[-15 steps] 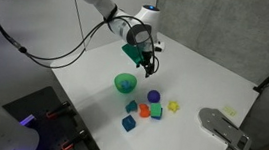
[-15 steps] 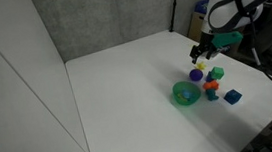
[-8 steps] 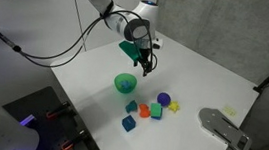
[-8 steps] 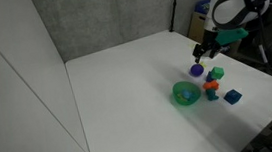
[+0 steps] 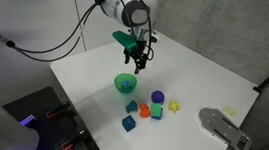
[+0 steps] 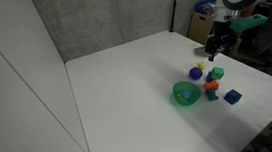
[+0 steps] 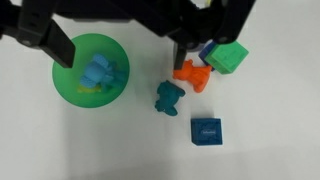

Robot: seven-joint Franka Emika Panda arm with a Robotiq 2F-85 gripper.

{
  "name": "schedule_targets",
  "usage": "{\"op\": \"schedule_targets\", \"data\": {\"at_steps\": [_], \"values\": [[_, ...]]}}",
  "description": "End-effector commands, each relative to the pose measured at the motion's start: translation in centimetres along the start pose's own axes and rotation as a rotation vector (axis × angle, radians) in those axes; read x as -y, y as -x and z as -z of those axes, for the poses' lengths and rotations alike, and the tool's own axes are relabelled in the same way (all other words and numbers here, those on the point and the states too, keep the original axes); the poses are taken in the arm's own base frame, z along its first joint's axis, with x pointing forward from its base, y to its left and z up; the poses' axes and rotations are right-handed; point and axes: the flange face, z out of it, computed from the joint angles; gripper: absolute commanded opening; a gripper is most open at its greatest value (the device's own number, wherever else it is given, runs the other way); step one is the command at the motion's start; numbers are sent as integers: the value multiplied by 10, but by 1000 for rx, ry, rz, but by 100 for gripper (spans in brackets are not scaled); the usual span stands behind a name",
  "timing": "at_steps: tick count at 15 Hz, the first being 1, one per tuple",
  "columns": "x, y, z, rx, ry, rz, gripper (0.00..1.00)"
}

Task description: Remove the purple ball from the green bowl.

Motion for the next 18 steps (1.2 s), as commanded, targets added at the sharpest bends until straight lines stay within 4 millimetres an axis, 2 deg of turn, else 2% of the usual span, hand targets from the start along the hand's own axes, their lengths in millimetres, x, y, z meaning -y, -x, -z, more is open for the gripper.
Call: {"op": "schedule_targets", "data": {"at_steps": [1,7,15,18], "values": [[-5,32,29,33,16,25,100],[-2,80,81,-6,16,45,100],[8,155,162,-188,14,82,100],[7,174,187,-235,7,81,100]]}}
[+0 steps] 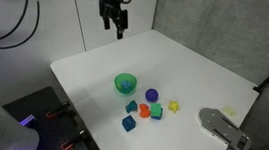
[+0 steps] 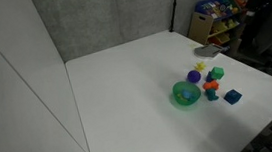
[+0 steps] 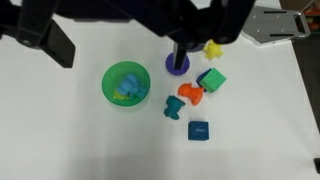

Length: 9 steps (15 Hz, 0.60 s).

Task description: Remove the purple ball from the green bowl.

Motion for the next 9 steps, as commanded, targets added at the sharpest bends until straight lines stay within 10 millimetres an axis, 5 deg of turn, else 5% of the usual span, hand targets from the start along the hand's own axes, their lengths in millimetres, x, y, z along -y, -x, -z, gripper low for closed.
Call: {"op": "schedule_targets", "data": {"at_steps": [1,9], "values": [[-3,21,29,-40,11,3,100],[-3,21,34,-44,-2,-4,100]]}}
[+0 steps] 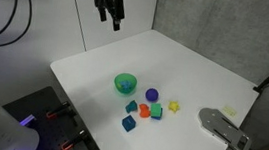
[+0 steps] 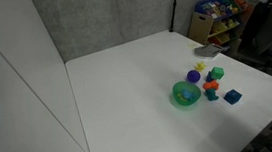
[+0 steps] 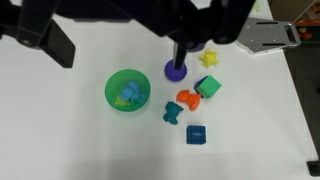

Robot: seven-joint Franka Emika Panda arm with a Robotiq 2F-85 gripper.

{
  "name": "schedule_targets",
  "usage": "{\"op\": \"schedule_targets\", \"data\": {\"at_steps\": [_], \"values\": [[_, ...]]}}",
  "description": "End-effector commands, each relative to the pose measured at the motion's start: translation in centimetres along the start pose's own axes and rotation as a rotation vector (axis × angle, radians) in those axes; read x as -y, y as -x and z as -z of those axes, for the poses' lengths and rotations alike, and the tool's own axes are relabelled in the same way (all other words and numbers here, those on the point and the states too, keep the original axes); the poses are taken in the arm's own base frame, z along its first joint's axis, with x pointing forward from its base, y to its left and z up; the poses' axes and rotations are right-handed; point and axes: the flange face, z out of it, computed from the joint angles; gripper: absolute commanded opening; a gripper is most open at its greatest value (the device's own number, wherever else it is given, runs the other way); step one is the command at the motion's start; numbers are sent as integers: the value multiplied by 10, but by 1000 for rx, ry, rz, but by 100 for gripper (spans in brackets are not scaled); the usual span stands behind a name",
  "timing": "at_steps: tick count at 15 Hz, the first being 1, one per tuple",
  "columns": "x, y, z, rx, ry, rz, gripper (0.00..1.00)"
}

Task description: Remove the purple ball from the green bowl.

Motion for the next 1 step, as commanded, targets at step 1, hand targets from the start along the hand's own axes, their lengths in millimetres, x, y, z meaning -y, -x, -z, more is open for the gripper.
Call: {"op": "schedule_targets", "data": {"at_steps": [1], "values": [[0,0,0,1,0,0,100]]}}
